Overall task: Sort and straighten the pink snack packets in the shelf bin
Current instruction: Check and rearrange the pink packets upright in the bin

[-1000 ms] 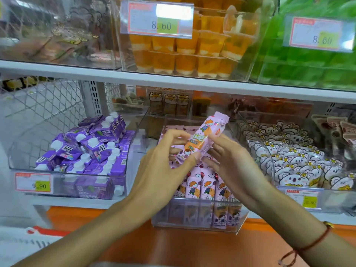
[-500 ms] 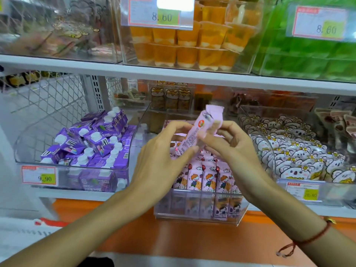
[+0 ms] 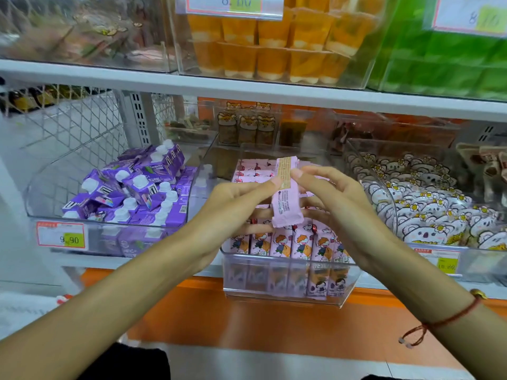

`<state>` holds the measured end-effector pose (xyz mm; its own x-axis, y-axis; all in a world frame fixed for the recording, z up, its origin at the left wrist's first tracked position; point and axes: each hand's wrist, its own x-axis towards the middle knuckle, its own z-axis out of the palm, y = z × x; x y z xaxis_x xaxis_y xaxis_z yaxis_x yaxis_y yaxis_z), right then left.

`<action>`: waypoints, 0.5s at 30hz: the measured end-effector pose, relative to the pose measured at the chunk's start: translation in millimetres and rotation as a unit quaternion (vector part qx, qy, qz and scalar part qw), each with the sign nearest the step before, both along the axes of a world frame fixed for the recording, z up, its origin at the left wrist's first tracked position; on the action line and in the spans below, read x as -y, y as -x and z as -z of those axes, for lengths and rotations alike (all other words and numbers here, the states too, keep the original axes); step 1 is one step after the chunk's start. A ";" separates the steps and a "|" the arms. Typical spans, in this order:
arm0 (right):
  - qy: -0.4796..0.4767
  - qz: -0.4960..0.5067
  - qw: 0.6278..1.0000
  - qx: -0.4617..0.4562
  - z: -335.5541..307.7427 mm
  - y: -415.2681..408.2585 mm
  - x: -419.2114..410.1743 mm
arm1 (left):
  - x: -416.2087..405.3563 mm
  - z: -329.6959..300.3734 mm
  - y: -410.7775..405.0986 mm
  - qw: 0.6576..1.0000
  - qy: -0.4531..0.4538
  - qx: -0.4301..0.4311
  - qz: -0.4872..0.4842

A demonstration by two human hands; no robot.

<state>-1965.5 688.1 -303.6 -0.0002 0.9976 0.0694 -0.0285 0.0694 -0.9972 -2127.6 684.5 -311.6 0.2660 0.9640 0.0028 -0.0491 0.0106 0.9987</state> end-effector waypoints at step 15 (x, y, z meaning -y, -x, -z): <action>-0.169 -0.075 0.977 0.107 5.1 -10.5 -0.7 | -4.9 6.1 12.6 0.919 -0.349 -0.167 -0.078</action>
